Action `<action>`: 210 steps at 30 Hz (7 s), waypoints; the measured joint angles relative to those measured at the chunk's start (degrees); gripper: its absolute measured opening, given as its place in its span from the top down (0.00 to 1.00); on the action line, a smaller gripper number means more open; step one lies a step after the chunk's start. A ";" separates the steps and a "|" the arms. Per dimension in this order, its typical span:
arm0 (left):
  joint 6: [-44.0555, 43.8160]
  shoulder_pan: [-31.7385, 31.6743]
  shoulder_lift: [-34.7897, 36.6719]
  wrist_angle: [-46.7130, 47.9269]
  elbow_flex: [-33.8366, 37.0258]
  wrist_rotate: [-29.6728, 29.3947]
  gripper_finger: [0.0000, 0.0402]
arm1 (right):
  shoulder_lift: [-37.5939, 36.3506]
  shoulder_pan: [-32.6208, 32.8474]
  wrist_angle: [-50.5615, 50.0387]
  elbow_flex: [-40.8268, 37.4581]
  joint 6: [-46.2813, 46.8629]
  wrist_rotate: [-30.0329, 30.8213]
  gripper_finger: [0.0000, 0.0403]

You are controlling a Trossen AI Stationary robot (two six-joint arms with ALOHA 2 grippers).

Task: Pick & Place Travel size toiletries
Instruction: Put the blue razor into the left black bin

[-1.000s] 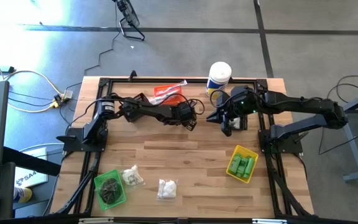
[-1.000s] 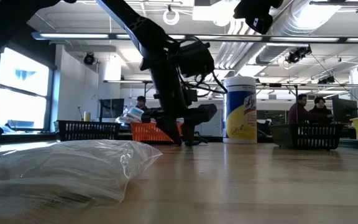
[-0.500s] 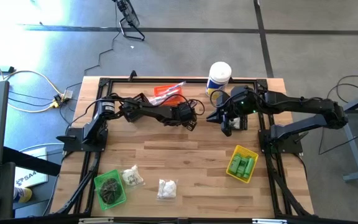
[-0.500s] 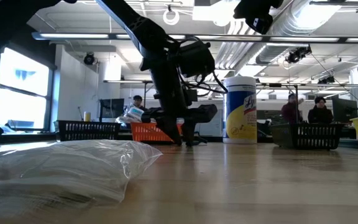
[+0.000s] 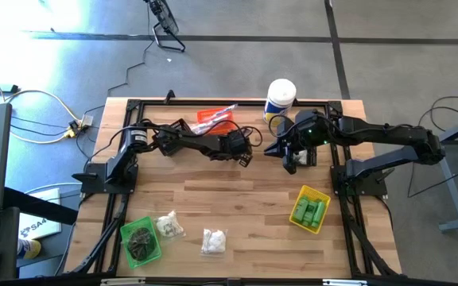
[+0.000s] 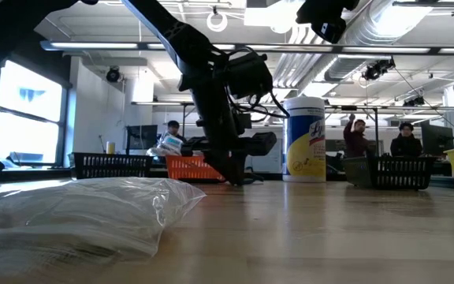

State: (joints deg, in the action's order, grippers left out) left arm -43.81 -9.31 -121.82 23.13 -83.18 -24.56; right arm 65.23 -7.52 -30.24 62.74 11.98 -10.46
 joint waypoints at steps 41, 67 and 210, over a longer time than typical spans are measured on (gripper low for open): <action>-1.76 4.48 10.53 15.24 0.31 6.48 0.90 | 0.00 0.00 0.03 0.00 -0.21 -0.17 0.91; -11.24 8.95 31.09 54.29 0.15 8.61 0.90 | -0.11 -0.51 0.25 0.00 -4.24 3.08 0.91; 27.04 -43.16 13.51 6.98 14.10 15.20 0.88 | -0.11 -1.65 3.48 0.00 1.91 4.53 0.91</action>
State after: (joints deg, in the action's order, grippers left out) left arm -16.77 -52.47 -108.31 30.10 -69.08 -9.36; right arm 65.12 -9.17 -26.76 62.74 13.89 -5.92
